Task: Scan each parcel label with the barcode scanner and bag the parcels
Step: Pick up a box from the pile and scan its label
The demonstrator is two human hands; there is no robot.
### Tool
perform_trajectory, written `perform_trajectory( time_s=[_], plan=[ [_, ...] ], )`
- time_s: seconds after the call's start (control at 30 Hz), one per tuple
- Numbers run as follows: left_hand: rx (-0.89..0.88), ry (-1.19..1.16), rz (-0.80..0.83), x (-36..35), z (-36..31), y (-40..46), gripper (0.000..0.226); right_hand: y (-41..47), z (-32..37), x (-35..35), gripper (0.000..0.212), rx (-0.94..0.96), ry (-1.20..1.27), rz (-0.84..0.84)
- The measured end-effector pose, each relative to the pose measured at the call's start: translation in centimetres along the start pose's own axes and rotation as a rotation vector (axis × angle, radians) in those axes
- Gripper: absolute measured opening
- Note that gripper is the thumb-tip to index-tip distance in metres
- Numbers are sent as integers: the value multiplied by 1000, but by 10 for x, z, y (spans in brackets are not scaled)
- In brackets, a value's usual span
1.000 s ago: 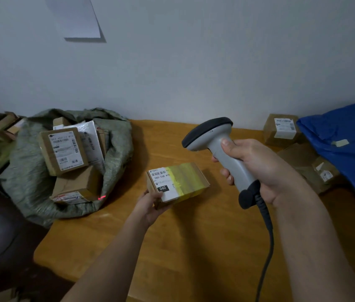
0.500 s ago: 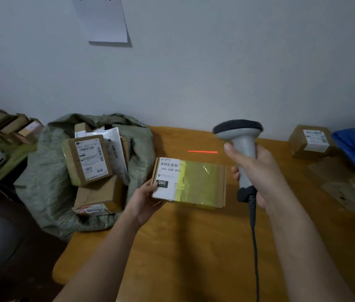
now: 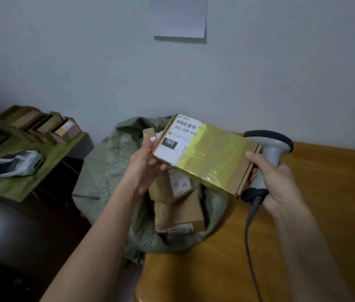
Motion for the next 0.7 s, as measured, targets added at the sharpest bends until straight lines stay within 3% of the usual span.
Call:
perform_trajectory(
  time_s=[0.07,0.13,0.17,0.23,0.3,0.37,0.4,0.57,0.7],
  plan=[
    [-148,151,-330,48,-14,27,49,-11,-8,-22,18,-49,106,-27],
    [-176,587,-728,100,-7,42,64,-18,-11,-38,20,-56,155,-42],
    [-115,765,-794,117,6,47,83,-20,-12,-45,23,-51,158,-36],
    [56,1001,-724,137,43,55,109,-22,-14,-56,23,-20,118,-25],
    [95,1137,-679,156,62,61,82,-23,-15,-66,23,23,77,2],
    [-40,1064,-713,166,57,66,40,-25,-17,-75,23,51,54,36],
    [-118,965,-752,167,50,64,30,-27,-19,-80,25,59,31,46],
    [-368,496,-1014,161,-13,14,6,-35,-36,-113,57,128,-124,57],
    [-535,256,-1048,143,-48,-13,2,-46,-55,-153,62,208,-254,82]
  ],
)
Point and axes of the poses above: each hand's wrist, its own y-axis towards the middle knuckle, its own x-axis out of the back of the hand, z = x × y, the point moved 7 cm from there along y, towards the middle knuckle, and after that the axes turned 15 degrees about -z, right-handed, at the moved point
